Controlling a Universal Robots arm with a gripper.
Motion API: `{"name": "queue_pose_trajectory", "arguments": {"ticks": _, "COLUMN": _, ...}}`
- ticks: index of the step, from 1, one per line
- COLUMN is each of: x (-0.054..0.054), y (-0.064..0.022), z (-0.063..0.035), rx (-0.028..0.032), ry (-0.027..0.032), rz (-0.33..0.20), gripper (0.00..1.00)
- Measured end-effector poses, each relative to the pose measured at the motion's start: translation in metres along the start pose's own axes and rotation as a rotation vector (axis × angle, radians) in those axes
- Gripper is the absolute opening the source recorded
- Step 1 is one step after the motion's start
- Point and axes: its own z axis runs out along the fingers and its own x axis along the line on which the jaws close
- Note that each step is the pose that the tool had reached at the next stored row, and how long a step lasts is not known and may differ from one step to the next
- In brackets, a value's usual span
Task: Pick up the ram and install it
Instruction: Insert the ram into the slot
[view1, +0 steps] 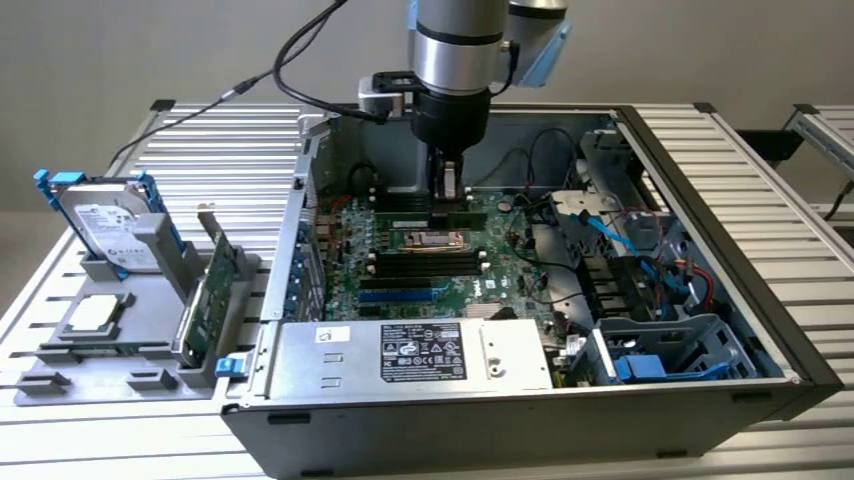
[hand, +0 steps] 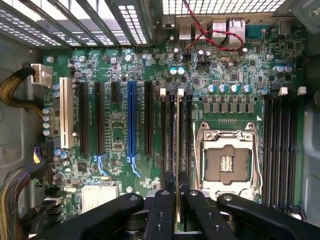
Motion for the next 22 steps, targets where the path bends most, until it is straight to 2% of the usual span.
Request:
{"name": "queue_pose_trajectory", "arguments": {"ticks": 15, "x": -0.001, "y": -0.0009, "z": 0.0273, "rx": -0.0001, "ry": 0.0, "rz": 0.0, "gripper": 0.14}}
{"name": "queue_pose_trajectory", "arguments": {"ticks": 22, "x": 0.003, "y": -0.0014, "z": 0.0394, "rx": -0.001, "ry": 0.0, "rz": 0.0, "gripper": 0.14}}
